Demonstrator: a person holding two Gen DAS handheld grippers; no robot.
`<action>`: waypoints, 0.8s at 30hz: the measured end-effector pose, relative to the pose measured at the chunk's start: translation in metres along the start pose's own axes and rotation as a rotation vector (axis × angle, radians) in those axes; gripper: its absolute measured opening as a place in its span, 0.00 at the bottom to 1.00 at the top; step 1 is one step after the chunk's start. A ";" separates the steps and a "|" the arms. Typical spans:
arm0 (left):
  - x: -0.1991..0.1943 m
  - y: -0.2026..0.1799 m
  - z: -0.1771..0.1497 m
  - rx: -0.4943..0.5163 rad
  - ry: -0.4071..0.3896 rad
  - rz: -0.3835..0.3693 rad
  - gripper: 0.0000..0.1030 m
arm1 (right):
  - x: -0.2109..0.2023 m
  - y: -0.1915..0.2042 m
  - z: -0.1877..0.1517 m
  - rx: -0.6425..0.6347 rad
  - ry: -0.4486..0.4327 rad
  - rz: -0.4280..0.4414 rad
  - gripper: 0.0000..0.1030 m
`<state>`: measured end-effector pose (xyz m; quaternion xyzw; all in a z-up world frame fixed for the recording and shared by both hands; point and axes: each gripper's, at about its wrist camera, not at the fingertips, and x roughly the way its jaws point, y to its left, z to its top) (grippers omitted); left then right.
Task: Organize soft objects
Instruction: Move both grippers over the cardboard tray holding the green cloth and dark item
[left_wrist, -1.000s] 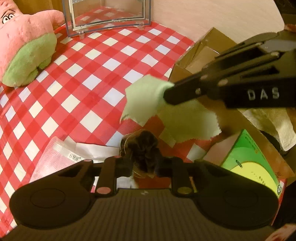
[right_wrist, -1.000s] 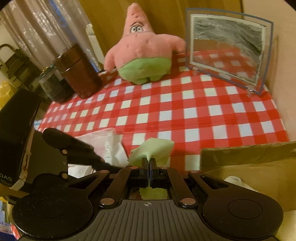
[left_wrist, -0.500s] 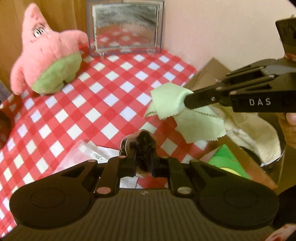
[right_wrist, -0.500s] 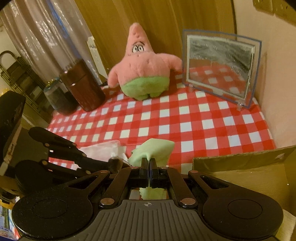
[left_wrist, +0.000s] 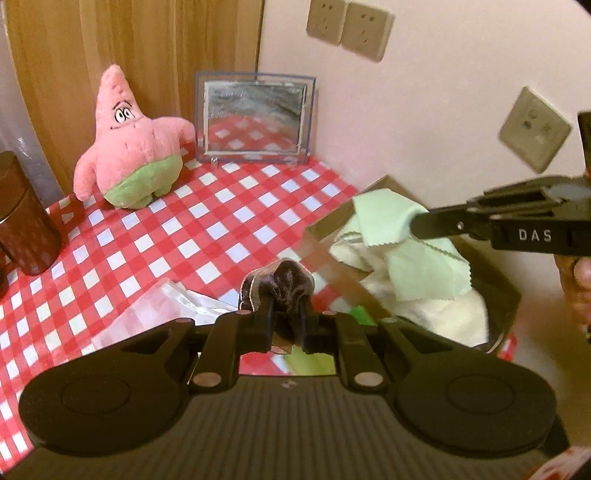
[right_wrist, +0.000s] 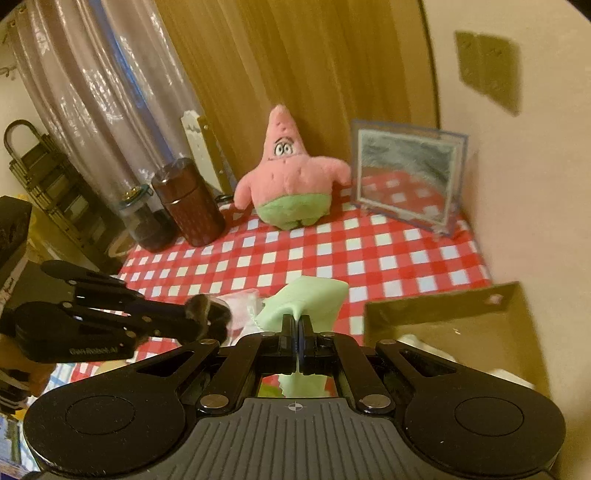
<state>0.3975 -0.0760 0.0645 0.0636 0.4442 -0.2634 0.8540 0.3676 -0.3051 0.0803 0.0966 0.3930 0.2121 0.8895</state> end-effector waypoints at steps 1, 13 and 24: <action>-0.007 -0.006 -0.002 -0.007 -0.010 -0.003 0.11 | -0.010 0.000 -0.004 0.003 -0.007 -0.002 0.01; -0.037 -0.073 -0.037 -0.076 -0.071 -0.067 0.11 | -0.097 -0.012 -0.061 -0.037 -0.061 -0.148 0.01; -0.034 -0.122 -0.053 -0.111 -0.102 -0.113 0.11 | -0.139 -0.031 -0.101 -0.044 -0.091 -0.205 0.01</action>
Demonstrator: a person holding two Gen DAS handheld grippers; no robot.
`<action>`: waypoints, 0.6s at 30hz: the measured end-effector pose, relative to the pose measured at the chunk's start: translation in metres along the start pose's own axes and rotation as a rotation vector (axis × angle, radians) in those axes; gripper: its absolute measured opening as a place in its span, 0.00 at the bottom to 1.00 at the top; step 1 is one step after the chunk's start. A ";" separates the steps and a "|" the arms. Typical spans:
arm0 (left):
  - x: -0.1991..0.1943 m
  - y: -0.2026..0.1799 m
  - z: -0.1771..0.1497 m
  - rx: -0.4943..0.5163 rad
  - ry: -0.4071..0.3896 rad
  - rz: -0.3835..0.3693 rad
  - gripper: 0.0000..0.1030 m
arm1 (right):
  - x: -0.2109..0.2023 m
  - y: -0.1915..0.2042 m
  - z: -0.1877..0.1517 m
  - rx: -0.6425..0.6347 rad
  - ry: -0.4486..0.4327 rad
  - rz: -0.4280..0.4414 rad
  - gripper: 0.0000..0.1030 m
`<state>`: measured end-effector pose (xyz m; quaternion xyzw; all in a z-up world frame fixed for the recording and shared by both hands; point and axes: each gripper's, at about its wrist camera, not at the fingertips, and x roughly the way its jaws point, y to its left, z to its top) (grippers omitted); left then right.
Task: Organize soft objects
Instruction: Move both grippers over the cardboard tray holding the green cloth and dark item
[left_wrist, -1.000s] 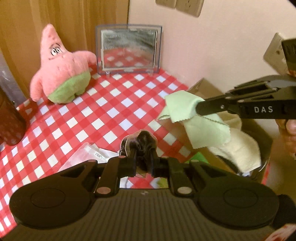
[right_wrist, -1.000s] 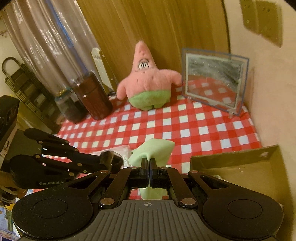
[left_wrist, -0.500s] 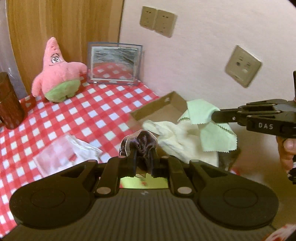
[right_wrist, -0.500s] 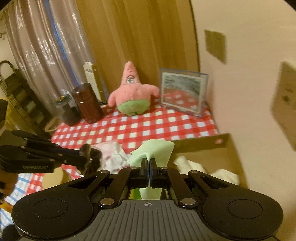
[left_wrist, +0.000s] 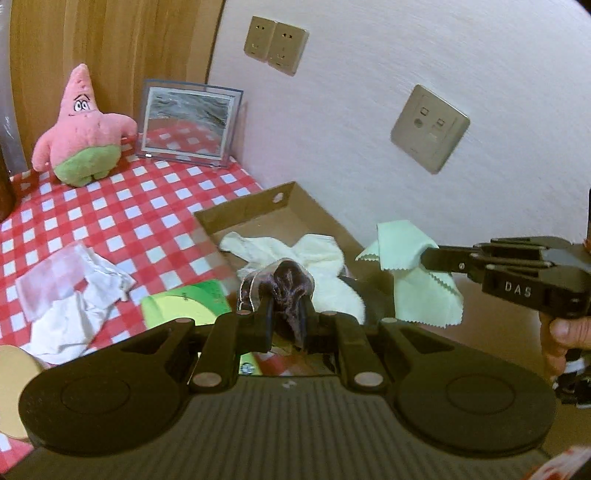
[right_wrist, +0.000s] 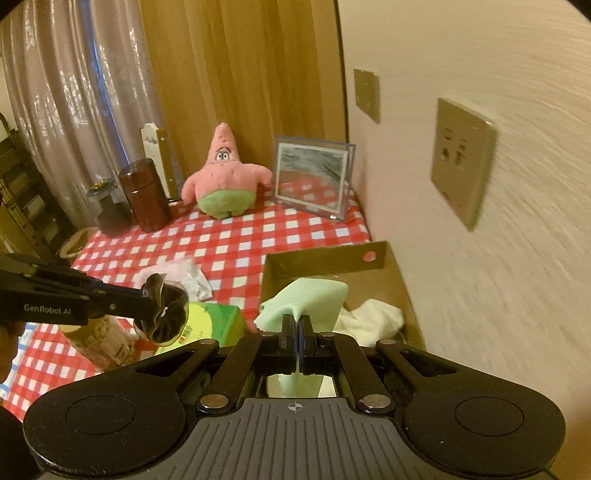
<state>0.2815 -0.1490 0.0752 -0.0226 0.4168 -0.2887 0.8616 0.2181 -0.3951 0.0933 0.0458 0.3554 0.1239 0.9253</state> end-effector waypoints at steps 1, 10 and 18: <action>0.002 -0.002 0.000 -0.001 0.002 -0.003 0.11 | -0.002 -0.003 -0.002 -0.003 -0.002 -0.004 0.01; 0.027 -0.018 0.003 -0.013 0.012 -0.021 0.11 | 0.001 -0.024 -0.008 0.003 -0.008 -0.023 0.01; 0.061 -0.022 0.016 -0.039 0.022 -0.017 0.11 | 0.022 -0.038 -0.007 -0.004 0.004 -0.021 0.01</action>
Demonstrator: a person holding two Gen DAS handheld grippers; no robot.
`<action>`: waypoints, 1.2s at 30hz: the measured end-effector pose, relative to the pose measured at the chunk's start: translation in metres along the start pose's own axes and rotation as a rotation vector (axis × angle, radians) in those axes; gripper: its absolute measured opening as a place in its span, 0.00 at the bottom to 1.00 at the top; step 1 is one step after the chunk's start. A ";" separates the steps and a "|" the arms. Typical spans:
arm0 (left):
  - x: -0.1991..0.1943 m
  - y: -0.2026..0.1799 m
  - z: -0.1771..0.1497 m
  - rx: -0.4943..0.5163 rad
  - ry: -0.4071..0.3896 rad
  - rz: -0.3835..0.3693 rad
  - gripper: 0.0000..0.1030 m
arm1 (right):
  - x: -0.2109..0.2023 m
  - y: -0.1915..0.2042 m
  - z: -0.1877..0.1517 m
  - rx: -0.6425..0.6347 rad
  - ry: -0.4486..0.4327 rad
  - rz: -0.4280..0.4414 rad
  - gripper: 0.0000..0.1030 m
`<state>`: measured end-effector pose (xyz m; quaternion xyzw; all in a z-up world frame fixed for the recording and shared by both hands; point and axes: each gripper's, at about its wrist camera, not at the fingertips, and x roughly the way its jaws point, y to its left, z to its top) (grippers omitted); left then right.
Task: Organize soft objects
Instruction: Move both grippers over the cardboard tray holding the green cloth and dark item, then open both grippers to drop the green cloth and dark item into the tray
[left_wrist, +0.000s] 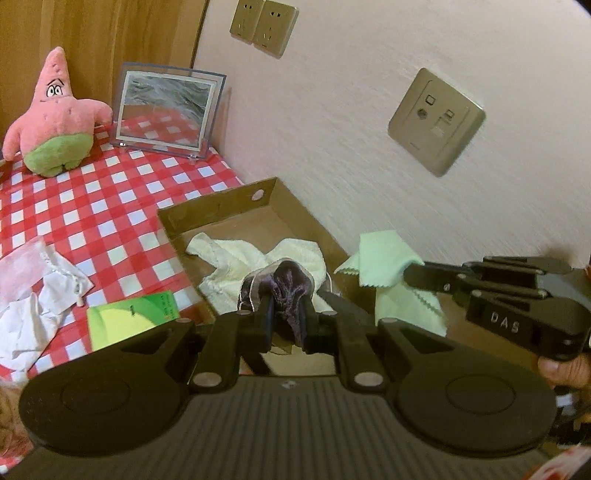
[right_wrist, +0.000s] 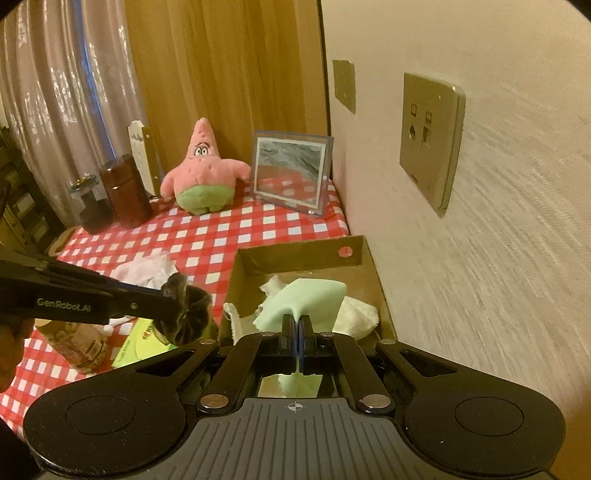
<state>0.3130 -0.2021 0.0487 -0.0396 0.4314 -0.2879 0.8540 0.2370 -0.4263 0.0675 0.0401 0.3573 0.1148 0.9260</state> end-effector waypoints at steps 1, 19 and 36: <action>0.005 -0.001 0.002 -0.001 0.000 0.001 0.11 | 0.004 -0.001 0.000 -0.003 0.002 -0.001 0.01; 0.025 0.012 0.004 -0.045 -0.025 0.032 0.31 | 0.034 -0.017 -0.002 0.008 0.033 -0.006 0.01; -0.024 0.017 -0.055 -0.087 -0.083 0.089 0.33 | 0.038 -0.025 0.003 0.096 -0.013 0.048 0.50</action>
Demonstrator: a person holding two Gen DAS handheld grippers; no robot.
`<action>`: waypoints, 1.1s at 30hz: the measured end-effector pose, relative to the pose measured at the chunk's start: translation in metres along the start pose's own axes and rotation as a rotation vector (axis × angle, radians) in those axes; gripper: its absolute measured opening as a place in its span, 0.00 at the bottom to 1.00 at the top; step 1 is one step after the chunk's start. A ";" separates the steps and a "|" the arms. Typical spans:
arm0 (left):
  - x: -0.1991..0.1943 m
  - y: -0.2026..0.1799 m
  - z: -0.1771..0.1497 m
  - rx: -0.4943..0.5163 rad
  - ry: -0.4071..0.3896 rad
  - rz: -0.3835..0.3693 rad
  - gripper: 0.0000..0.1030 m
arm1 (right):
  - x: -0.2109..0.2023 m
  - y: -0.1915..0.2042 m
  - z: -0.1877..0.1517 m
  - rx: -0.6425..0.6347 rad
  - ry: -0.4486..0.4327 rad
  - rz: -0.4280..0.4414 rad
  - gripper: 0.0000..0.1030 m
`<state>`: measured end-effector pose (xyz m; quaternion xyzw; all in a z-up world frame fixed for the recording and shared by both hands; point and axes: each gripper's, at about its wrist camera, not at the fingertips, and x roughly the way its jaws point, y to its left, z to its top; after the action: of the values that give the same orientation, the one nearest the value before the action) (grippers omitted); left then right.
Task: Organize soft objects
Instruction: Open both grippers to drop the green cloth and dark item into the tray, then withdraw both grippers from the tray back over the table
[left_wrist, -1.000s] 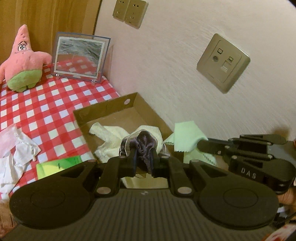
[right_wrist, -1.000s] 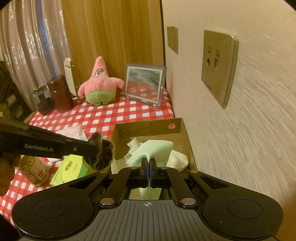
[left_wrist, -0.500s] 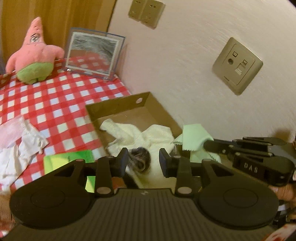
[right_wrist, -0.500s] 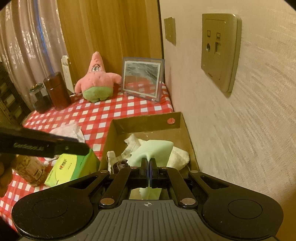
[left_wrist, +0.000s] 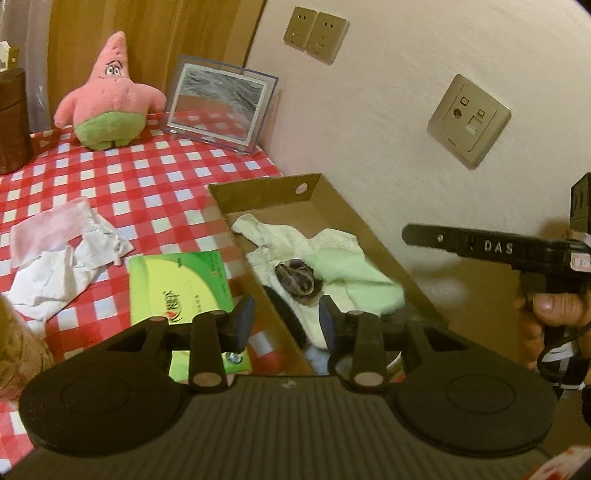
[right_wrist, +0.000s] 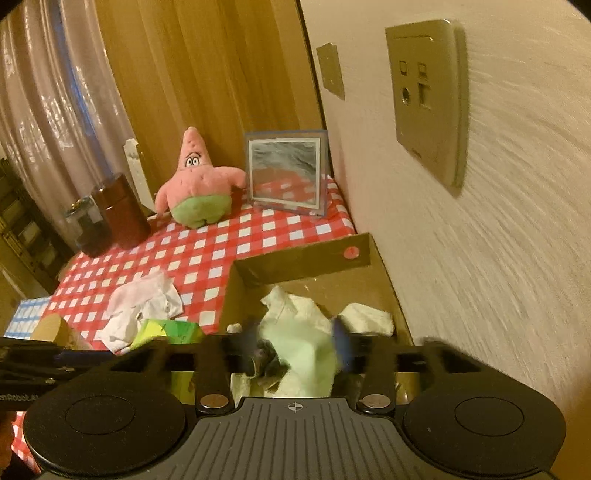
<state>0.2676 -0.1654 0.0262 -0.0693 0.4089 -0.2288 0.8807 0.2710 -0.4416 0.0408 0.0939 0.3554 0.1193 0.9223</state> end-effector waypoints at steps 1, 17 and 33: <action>-0.003 0.000 -0.003 0.001 -0.003 0.006 0.34 | -0.001 0.001 -0.003 -0.007 0.008 -0.005 0.50; -0.061 0.008 -0.046 -0.005 -0.046 0.050 0.45 | -0.039 0.050 -0.075 0.011 0.052 -0.037 0.50; -0.126 0.057 -0.076 -0.073 -0.070 0.171 0.61 | -0.070 0.117 -0.082 0.051 0.023 0.041 0.50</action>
<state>0.1599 -0.0520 0.0456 -0.0742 0.3906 -0.1349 0.9076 0.1467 -0.3433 0.0555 0.1234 0.3670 0.1302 0.9127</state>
